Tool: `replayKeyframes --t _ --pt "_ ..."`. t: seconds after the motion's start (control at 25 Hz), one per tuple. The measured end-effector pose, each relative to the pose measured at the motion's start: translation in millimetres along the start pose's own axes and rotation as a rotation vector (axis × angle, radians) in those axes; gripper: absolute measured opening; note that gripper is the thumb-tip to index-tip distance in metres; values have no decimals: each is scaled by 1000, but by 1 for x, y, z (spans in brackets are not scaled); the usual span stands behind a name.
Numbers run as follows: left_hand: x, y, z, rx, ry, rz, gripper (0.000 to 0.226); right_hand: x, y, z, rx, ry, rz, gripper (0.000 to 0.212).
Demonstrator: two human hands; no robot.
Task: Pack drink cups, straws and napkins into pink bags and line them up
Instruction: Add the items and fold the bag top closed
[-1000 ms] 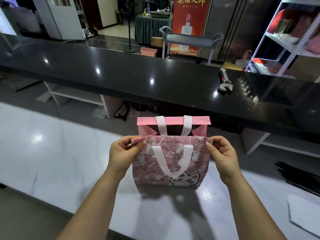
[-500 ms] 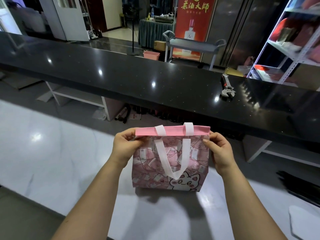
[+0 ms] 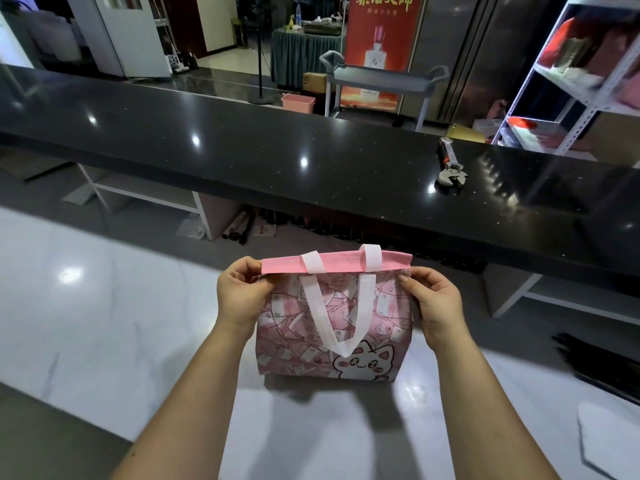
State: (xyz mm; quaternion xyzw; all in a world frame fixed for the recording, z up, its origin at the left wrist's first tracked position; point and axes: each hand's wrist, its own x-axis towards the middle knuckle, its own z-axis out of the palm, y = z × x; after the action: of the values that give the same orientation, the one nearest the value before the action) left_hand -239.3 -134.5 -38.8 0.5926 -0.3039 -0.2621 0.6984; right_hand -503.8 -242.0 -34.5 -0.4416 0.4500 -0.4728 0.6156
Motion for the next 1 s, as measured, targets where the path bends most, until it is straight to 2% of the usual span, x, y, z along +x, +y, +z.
replayKeyframes --t 0.12,0.44,0.68,0.88,1.0 --pt "0 0 1 -5 -9 2 40 2 -3 1 21 -25 80 13" --pt "-3 1 2 1 -1 -1 40 -3 2 1 73 -95 7 32" --pt "-2 6 2 4 13 3 39 -1 0 -2 -119 -69 -271 36" --pt "-1 8 -2 6 -11 9 51 6 -12 -16 -486 -216 -519 63" --pt "2 13 -3 27 -69 76 52 9 -11 -21 -585 -302 -588 62"
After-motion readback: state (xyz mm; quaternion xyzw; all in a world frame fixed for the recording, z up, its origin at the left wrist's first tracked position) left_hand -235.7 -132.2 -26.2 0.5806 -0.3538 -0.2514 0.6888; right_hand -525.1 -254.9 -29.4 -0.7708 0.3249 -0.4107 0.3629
